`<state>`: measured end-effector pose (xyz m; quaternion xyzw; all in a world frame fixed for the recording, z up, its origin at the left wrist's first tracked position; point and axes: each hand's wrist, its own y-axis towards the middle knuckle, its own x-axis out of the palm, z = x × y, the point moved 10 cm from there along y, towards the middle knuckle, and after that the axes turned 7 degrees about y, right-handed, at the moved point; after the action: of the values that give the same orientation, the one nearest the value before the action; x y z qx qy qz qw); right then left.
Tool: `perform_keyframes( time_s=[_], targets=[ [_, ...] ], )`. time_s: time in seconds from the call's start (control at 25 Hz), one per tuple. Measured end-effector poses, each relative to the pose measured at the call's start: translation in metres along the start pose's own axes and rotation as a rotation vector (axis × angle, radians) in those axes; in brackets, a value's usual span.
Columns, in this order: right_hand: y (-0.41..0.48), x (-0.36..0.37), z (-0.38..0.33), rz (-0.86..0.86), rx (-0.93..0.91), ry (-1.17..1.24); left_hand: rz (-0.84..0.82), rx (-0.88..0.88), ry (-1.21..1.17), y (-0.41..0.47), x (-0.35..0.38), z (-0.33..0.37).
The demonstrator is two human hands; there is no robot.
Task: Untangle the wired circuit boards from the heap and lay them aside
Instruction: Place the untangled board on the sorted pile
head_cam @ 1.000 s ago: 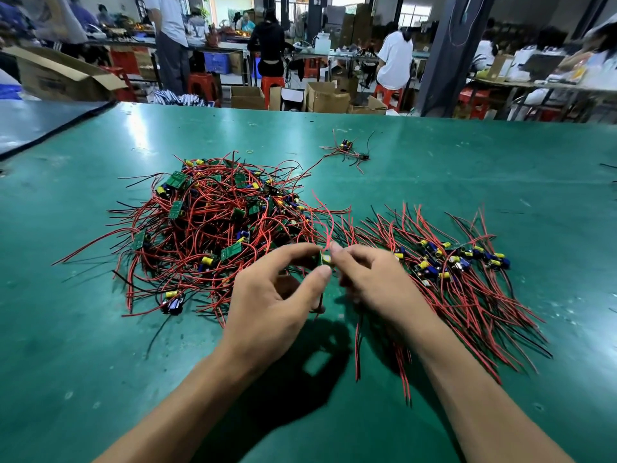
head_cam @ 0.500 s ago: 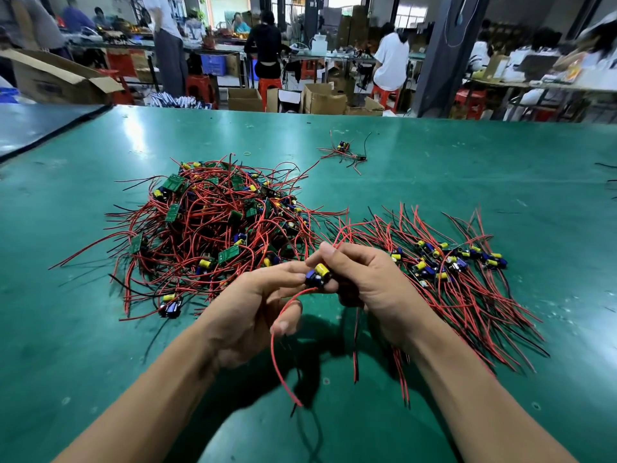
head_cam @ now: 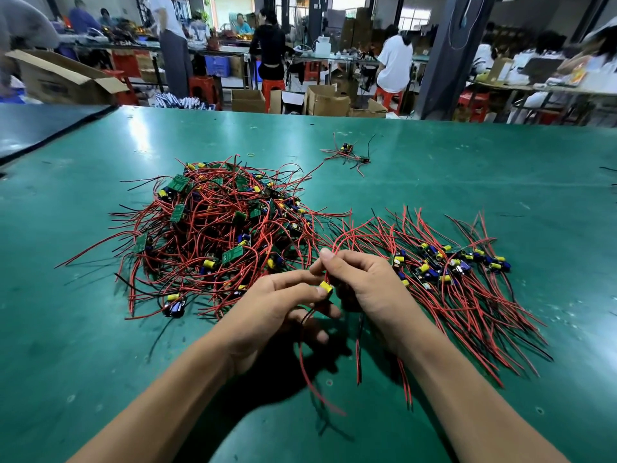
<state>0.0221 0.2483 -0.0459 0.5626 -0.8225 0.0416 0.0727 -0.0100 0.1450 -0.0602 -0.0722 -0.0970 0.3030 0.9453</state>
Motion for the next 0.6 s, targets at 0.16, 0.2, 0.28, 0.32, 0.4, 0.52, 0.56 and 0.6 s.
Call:
perform_keyframes(
  time_s=[0.16,0.2,0.28,0.32,0.4,0.52,0.56,0.6],
  targets=[
    [-0.001,0.003,0.004,-0.045,0.043,-0.075,0.077,0.073,0.012,0.001,-0.004,0.003],
    [-0.002,0.006,0.006,-0.060,0.054,-0.089,0.091,0.086,0.018,0.001,-0.005,0.004],
    [-0.004,0.012,0.010,-0.069,0.108,-0.070,0.117,0.107,-0.004,0.002,-0.008,0.005],
    [-0.005,0.015,0.013,-0.074,0.140,-0.043,0.127,0.113,-0.018,0.002,-0.010,0.005],
    [-0.006,0.020,0.015,-0.105,0.159,-0.029,0.136,0.123,0.007,0.002,-0.011,0.007],
    [-0.008,0.025,0.015,-0.171,0.133,-0.044,0.087,0.139,0.101,0.001,-0.007,0.009],
    [-0.007,0.023,0.014,-0.164,0.108,-0.092,0.064,0.133,0.118,0.000,-0.005,0.008],
    [-0.006,0.019,0.010,-0.142,0.072,-0.160,0.045,0.122,0.128,0.000,-0.004,0.007]
  ],
)
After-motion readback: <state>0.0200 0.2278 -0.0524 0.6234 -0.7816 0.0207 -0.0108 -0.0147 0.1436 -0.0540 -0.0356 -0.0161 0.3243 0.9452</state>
